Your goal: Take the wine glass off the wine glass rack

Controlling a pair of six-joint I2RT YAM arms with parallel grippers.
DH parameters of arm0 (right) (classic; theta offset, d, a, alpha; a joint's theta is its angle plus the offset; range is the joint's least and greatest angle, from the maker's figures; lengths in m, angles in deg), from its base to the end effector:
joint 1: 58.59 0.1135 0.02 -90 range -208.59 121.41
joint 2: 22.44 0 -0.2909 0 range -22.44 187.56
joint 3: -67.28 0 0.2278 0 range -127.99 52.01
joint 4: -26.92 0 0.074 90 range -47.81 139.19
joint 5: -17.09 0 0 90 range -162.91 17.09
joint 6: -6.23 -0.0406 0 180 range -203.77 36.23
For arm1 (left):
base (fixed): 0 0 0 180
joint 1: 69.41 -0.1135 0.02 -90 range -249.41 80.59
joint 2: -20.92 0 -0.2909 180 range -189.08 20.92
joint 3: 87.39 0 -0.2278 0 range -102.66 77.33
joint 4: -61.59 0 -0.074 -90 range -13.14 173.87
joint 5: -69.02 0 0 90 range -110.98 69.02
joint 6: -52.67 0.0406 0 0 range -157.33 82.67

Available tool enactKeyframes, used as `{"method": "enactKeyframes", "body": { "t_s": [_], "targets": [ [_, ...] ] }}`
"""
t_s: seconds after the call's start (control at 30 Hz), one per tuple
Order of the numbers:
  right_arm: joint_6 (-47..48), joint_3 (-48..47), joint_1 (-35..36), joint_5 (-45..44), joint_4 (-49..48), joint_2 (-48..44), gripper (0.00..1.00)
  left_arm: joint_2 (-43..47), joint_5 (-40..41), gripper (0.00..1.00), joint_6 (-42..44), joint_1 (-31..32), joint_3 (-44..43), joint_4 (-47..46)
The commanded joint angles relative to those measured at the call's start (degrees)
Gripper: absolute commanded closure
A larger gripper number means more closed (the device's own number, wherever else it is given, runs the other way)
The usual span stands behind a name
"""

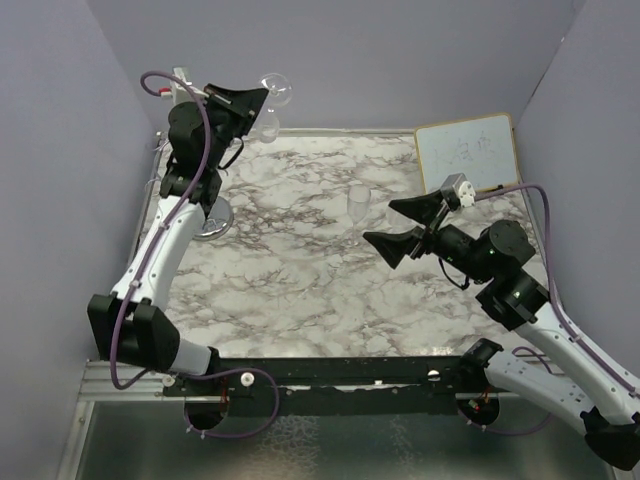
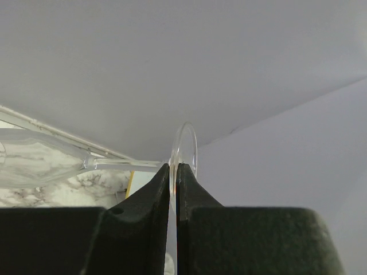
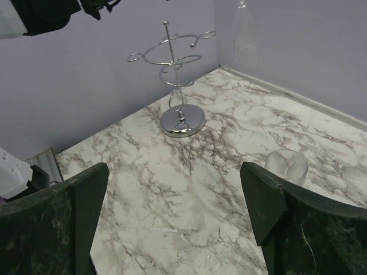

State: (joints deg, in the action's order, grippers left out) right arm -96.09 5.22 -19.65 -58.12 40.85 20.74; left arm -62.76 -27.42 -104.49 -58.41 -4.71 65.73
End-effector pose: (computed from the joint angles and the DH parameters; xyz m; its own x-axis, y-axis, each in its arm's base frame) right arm 0.0995 0.0937 0.3960 -0.1063 0.1793 -0.9780 -0.8013 0.5670 0.1911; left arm 0.3153 -0.0659 0.4752 -0.2119 -0.8917 -0.3999 0.2651 0.3414 -0.9018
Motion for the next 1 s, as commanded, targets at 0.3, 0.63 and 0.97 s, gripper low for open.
{"method": "enactKeyframes", "body": {
  "t_s": [0.3, 0.63, 0.97],
  "targets": [
    [-10.5, -10.2, 0.3, 6.1, 2.7, 11.8, 0.00, 21.3, -5.3, 1.00, 10.2, 1.3, 19.1, 3.3],
    [-20.5, -22.4, 0.3, 15.8, 3.6, 28.1, 0.00, 31.0, -10.8, 1.00, 10.5, 1.3, 28.6, 8.4],
    [-29.3, -30.5, 0.2, 23.6, 0.5, 41.8, 0.10, 38.1, -15.2, 1.00, 8.4, 1.3, 35.2, 8.3]
  ]
}}
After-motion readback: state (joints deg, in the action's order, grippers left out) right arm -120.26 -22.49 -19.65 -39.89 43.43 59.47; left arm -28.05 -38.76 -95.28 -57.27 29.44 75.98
